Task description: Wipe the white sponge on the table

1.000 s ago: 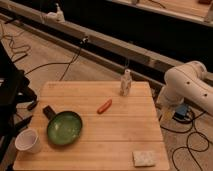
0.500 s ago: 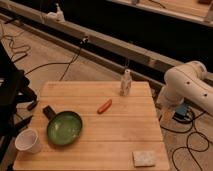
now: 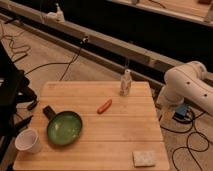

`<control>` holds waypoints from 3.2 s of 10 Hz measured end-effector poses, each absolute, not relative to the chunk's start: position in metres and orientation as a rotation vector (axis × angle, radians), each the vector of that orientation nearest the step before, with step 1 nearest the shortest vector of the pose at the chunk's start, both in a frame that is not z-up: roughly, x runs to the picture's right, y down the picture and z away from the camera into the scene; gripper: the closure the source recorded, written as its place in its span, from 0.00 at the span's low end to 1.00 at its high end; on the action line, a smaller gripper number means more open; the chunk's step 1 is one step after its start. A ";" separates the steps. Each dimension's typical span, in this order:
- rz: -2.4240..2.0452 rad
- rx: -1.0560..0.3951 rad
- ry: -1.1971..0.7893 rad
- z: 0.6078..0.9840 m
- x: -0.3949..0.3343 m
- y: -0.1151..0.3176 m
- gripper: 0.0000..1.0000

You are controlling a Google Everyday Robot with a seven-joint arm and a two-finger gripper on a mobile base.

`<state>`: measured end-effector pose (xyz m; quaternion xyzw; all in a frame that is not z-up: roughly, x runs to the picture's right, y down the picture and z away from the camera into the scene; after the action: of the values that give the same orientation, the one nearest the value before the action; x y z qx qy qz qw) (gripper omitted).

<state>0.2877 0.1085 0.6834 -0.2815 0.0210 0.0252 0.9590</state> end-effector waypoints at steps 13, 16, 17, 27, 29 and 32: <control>0.033 -0.596 0.031 0.686 0.279 0.128 0.35; 0.016 -0.591 -0.037 0.691 0.259 0.150 0.35; 0.010 -0.581 -0.062 0.694 0.252 0.161 0.35; -0.068 -0.643 -0.201 0.681 0.245 0.260 0.35; -0.098 -0.635 -0.178 0.683 0.247 0.257 0.35; -0.157 -0.630 -0.147 0.693 0.244 0.272 0.35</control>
<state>0.2444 0.2718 0.6930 -0.3092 -0.0720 -0.0770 0.9451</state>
